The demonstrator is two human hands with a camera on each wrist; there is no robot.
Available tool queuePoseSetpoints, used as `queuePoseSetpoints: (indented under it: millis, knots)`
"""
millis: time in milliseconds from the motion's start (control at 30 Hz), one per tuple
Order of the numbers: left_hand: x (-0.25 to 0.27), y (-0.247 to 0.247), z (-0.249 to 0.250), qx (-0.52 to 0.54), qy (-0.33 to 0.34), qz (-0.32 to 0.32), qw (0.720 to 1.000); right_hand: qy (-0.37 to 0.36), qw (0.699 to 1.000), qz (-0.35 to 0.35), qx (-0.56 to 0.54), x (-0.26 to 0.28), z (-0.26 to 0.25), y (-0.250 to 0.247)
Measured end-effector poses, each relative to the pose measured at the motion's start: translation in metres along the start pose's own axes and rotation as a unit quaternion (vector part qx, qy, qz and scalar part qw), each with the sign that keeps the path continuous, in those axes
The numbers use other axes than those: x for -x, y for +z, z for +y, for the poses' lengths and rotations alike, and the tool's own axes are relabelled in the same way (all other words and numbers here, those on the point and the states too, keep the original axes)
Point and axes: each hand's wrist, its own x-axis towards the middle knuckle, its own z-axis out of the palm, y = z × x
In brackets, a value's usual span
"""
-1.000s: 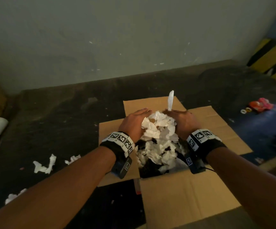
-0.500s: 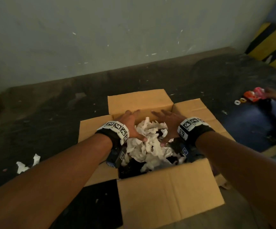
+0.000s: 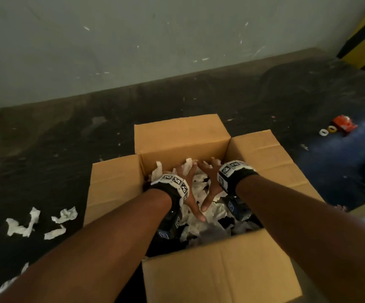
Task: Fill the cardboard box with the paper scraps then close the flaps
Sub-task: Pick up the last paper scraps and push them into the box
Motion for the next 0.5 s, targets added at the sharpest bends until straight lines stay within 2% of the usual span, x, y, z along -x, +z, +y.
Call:
queuePoseSetpoints:
  millis: [100, 200, 333, 500]
  knots:
    - [-0.014, 0.014, 0.0, -0.005, -0.011, -0.044, 0.999, 0.019, 0.999, 0.008, -0.037, -0.025, 0.005, 0.015]
    - [-0.022, 0.035, -0.001, -0.013, 0.016, -0.014, 1.0, 0.031, 0.997, 0.006, -0.068, -0.048, 0.004, 0.039]
    - [-0.032, 0.057, -0.005, 0.036, 0.02, 0.014, 0.999, 0.015, 0.998, -0.015, -0.058, -0.062, 0.001, 0.06]
    - [-0.029, 0.048, -0.008, 0.038, 0.059, 0.022, 0.997, -0.015, 0.998, 0.006, -0.058, -0.073, 0.011, 0.059]
